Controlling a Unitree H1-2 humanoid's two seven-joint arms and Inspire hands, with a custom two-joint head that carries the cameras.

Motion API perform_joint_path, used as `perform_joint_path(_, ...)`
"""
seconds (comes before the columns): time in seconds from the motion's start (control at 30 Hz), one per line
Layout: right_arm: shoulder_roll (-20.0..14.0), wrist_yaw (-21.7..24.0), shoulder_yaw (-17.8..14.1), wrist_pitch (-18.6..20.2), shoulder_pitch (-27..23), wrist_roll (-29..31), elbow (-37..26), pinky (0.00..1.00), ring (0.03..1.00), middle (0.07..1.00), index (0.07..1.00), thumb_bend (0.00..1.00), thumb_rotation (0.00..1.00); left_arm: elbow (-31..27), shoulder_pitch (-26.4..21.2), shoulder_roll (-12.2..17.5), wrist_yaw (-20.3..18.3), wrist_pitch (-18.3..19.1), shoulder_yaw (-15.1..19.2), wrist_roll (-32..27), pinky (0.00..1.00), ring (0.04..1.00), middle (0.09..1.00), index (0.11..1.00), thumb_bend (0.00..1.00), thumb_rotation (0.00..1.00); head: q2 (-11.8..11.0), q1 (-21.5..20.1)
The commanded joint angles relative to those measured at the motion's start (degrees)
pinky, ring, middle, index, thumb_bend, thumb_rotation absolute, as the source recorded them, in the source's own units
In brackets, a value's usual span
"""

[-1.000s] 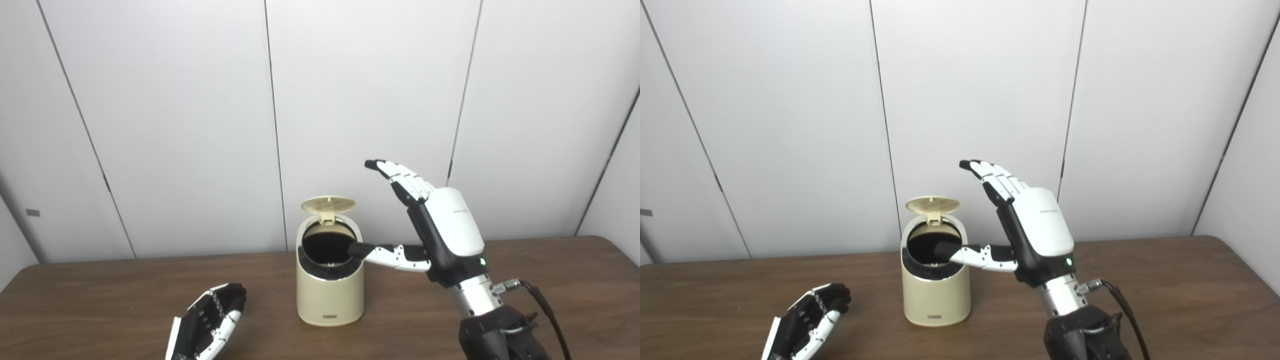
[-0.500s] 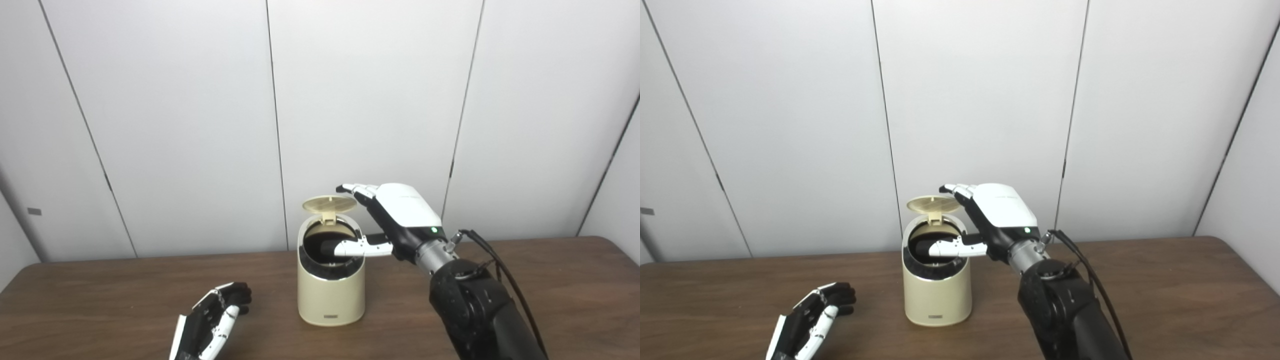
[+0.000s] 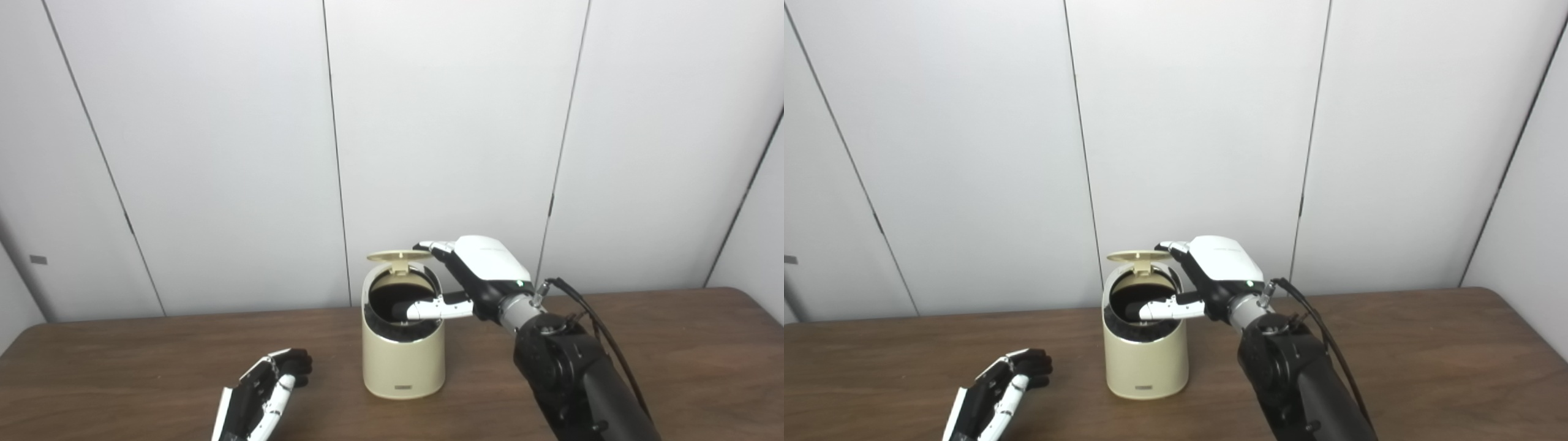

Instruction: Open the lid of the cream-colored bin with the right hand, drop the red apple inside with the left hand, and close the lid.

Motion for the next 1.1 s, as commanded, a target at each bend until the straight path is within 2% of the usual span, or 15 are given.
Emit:
perform_joint_path(0.0,-0.4,-0.6,0.2,-0.2,-1.2,0.3,-2.8,0.80,0.879,0.868,0.841,0.78,0.88,0.7,1.3,-0.8,-0.1,-0.2,-0.6,0.0,0.69,0.693,0.671,0.645,0.40,0.51,-0.1,-0.1)
perform_joint_path(0.2,-0.3,-0.8,0.5,-0.4,1.4,0.9,-6.0,0.80,0.895,0.854,0.826,0.77,0.90,0.6,1.2,-0.9,-0.4,-0.1,-0.5,-0.6,0.68,0.690,0.669,0.646,0.39,0.51,0.0,-0.1)
perform_joint_path(0.43,-0.4,0.0,1.6,0.1,4.4,-1.1,-9.3,0.78,0.853,0.842,0.817,0.78,0.92,0.4,1.1,-1.0,-0.1,-0.2,-0.5,-0.4,0.65,0.680,0.667,0.646,0.39,0.50,0.5,0.1)
perform_joint_path(0.67,-1.2,0.4,2.4,-0.4,5.9,-3.5,-9.9,0.77,0.846,0.839,0.816,0.75,0.92,-0.3,1.2,-0.9,0.1,0.6,-0.6,0.1,0.67,0.683,0.668,0.650,0.41,0.53,0.9,-0.1)
perform_joint_path(0.9,-1.6,2.2,2.5,0.0,7.0,-3.6,-10.9,0.78,0.854,0.845,0.823,0.75,0.92,-1.1,1.3,-1.0,-0.2,1.8,-0.6,-0.6,0.66,0.687,0.670,0.654,0.41,0.52,1.3,0.0)
perform_joint_path(1.07,-1.7,2.8,2.5,-0.5,8.2,-2.8,-11.0,0.79,0.859,0.847,0.821,0.75,0.88,-1.7,1.4,-1.4,0.2,2.7,-0.6,-0.4,0.67,0.685,0.668,0.648,0.41,0.52,1.4,0.2)
